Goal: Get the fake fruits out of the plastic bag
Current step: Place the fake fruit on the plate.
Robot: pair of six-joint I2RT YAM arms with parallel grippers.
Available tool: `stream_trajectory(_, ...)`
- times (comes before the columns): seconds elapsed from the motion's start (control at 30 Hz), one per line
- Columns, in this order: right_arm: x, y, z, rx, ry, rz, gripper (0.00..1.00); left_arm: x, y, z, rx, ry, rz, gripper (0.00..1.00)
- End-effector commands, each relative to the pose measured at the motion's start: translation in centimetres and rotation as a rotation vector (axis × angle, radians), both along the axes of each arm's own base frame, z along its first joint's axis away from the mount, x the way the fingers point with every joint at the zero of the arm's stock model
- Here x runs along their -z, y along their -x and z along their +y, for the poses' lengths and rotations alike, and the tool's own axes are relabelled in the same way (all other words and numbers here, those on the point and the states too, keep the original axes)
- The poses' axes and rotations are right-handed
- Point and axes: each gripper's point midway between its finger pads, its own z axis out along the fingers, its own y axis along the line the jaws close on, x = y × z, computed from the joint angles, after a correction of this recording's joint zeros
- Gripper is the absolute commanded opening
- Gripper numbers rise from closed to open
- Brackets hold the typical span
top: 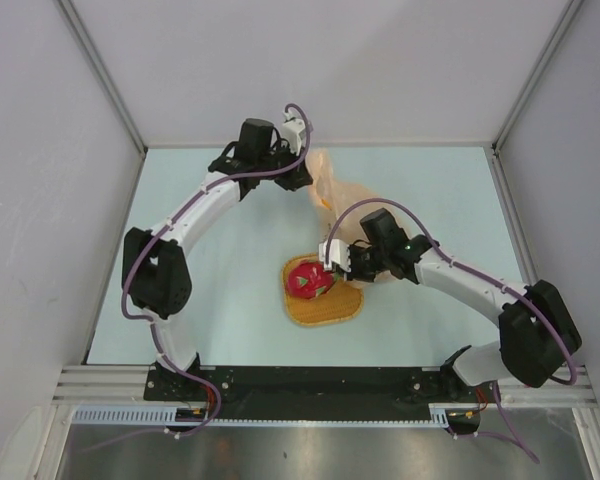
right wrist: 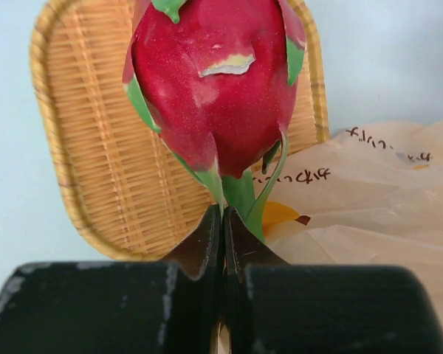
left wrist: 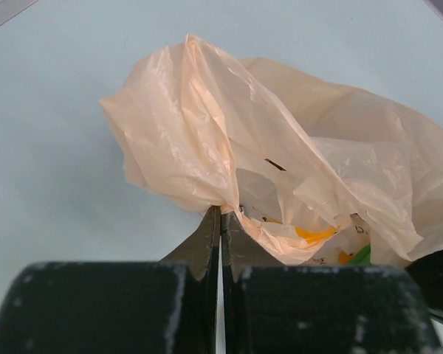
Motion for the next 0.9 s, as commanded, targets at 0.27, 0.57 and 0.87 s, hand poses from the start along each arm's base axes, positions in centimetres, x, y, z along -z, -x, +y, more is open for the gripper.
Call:
stream_trajectory(0.27,-2.1,-3.0,0.9,0.08,-0.07,-0.119,0.62,-3.4,1.3,-0.3,0.048,0.056,-0.062,0.0)
stream_trajectory(0.57,-7.3,-1.6,-3.1,0.264,-0.149,-0.058,0.74,-4.0,2.2,-0.8,0.079,0.089,-0.05,0.0)
stream_trajectory(0.87,-4.5,-8.0,-5.9,0.591,-0.145,-0.013,0.7,-5.9,2.8,-2.2,0.125,0.155,-0.044,0.0)
